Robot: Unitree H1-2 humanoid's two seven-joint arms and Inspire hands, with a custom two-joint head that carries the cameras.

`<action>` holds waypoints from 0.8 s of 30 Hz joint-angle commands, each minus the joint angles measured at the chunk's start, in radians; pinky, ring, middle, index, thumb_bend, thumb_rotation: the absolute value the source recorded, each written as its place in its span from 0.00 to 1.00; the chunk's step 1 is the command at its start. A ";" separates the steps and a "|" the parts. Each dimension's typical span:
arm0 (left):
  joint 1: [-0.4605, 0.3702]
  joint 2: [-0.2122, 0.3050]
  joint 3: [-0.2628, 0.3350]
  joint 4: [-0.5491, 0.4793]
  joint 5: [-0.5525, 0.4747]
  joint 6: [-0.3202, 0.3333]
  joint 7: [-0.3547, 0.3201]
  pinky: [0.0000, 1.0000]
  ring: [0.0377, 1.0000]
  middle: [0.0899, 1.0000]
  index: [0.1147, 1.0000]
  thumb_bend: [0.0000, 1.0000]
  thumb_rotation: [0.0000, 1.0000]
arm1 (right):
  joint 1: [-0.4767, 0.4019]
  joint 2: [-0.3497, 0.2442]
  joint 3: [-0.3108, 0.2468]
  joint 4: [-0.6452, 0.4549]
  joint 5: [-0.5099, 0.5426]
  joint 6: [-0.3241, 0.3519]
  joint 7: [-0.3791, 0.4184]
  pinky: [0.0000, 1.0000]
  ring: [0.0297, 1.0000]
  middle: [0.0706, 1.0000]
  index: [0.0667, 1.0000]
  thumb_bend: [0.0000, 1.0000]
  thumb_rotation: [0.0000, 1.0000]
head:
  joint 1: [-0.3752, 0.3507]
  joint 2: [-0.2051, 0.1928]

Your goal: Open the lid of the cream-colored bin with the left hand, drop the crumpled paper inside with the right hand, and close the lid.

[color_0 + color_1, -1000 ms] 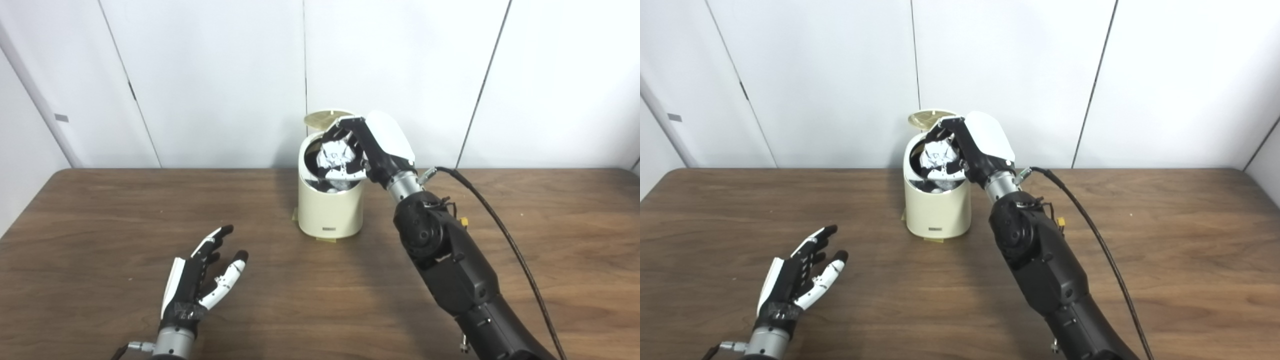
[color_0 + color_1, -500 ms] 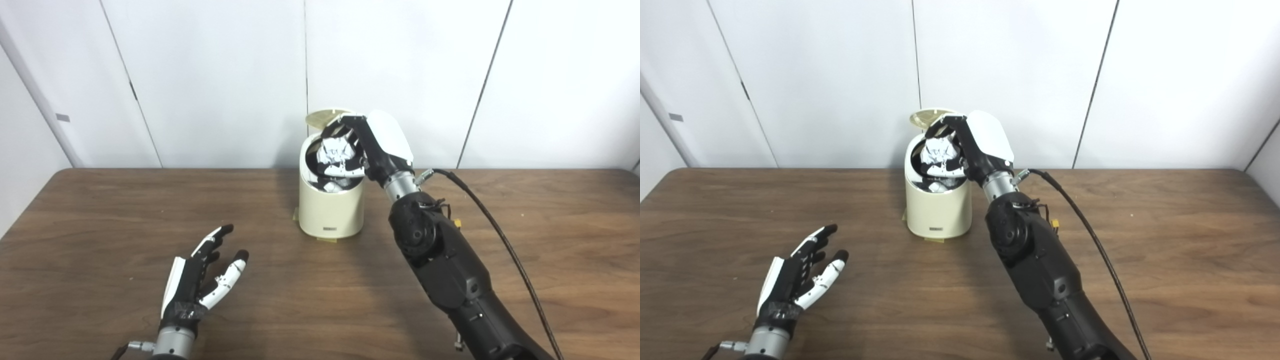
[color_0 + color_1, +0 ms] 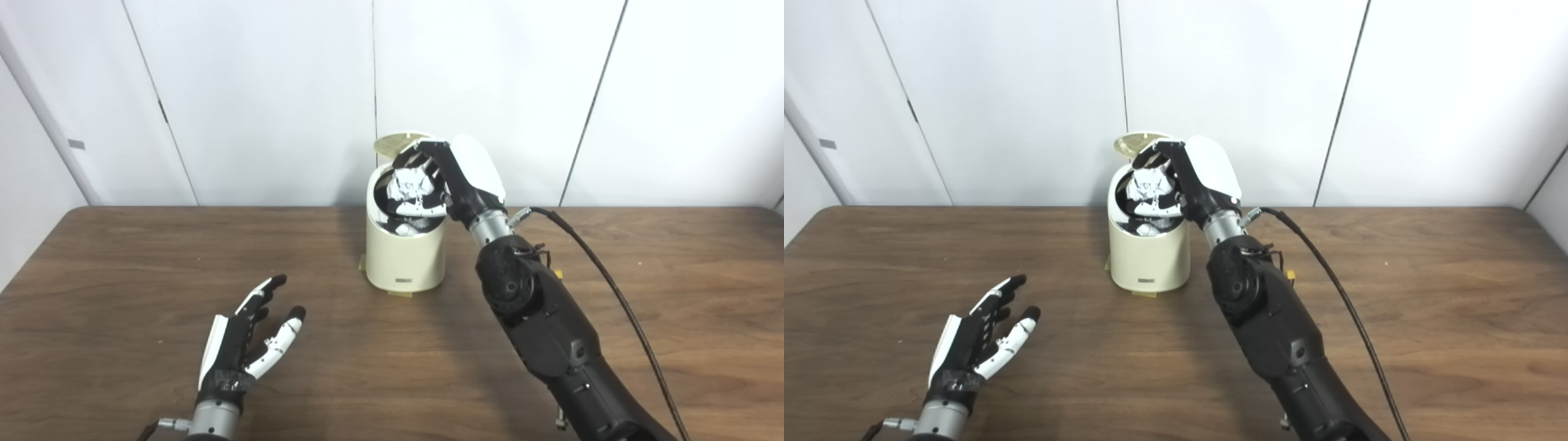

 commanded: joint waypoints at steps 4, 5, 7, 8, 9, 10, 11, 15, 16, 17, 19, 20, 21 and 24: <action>-0.021 -0.001 0.000 -0.033 0.006 -0.016 0.010 0.94 0.95 0.94 0.90 0.53 0.49 | -0.037 -0.016 0.009 -0.023 -0.005 0.053 0.055 0.48 0.55 0.64 0.47 0.52 0.12 | -0.003 0.004; -0.021 -0.002 0.001 -0.034 0.006 -0.016 0.010 0.94 0.95 0.94 0.90 0.52 0.49 | -0.036 -0.018 0.010 -0.026 -0.006 0.059 0.062 0.48 0.57 0.66 0.58 0.70 0.08 | -0.003 0.004; -0.022 -0.003 0.001 -0.033 0.005 -0.015 0.011 0.93 0.95 0.94 0.90 0.52 0.48 | -0.035 -0.021 0.014 -0.030 -0.011 0.068 0.072 0.47 0.58 0.67 0.65 0.79 0.07 | -0.003 0.004; -0.022 -0.002 0.002 -0.033 0.005 -0.016 0.011 0.93 0.95 0.94 0.90 0.52 0.48 | -0.035 -0.022 0.015 -0.031 -0.014 0.069 0.073 0.47 0.58 0.67 0.66 0.81 0.07 | -0.003 0.004; -0.023 -0.002 0.002 -0.032 0.006 -0.017 0.011 0.93 0.95 0.94 0.90 0.52 0.48 | -0.035 -0.023 0.016 -0.031 -0.016 0.069 0.073 0.47 0.58 0.66 0.66 0.82 0.07 | -0.003 0.004; -0.023 -0.001 0.001 -0.033 0.008 -0.017 0.011 0.93 0.94 0.93 0.90 0.52 0.48 | -0.035 -0.023 0.017 -0.030 -0.017 0.067 0.073 0.47 0.57 0.66 0.66 0.83 0.07 | -0.003 0.004; -0.023 -0.001 0.001 -0.034 0.010 -0.015 0.011 0.93 0.94 0.93 0.90 0.52 0.48 | -0.035 -0.023 0.017 -0.030 -0.018 0.067 0.073 0.46 0.57 0.65 0.66 0.84 0.08 | -0.003 0.004; -0.023 -0.001 0.000 -0.037 0.010 -0.015 0.010 0.92 0.94 0.93 0.90 0.52 0.49 | -0.035 -0.024 0.023 -0.029 -0.027 0.070 0.075 0.48 0.58 0.65 0.66 0.86 0.11 | -0.002 0.007; -0.022 -0.002 0.000 -0.039 0.008 -0.012 0.009 0.92 0.94 0.93 0.90 0.52 0.49 | -0.034 -0.023 0.024 -0.029 -0.028 0.069 0.074 0.48 0.58 0.65 0.66 0.87 0.11 | -0.002 0.008; -0.022 -0.002 0.001 -0.041 0.008 -0.010 0.009 0.93 0.94 0.94 0.90 0.53 0.49 | -0.033 -0.023 0.025 -0.028 -0.029 0.068 0.073 0.49 0.58 0.65 0.65 0.88 0.11 | -0.002 0.008; -0.021 -0.003 0.000 -0.046 0.008 -0.007 0.008 0.93 0.95 0.94 0.90 0.52 0.49 | -0.031 -0.024 0.027 -0.027 -0.029 0.065 0.073 0.50 0.58 0.65 0.65 0.89 0.12 | -0.003 0.008; -0.020 -0.003 0.000 -0.047 0.008 -0.006 0.007 0.93 0.94 0.93 0.90 0.52 0.49 | -0.030 -0.024 0.027 -0.028 -0.029 0.065 0.075 0.50 0.58 0.64 0.65 0.89 0.13 | -0.003 0.008; -0.020 -0.002 0.000 -0.049 0.009 -0.005 0.007 0.92 0.94 0.93 0.90 0.52 0.48 | -0.029 -0.025 0.028 -0.030 -0.029 0.067 0.077 0.51 0.58 0.64 0.65 0.89 0.13 | -0.004 0.009; -0.020 -0.002 0.000 -0.050 0.009 -0.004 0.008 0.92 0.94 0.93 0.90 0.51 0.47 | -0.028 -0.026 0.030 -0.032 -0.030 0.071 0.082 0.51 0.58 0.64 0.65 0.89 0.14 | -0.004 0.009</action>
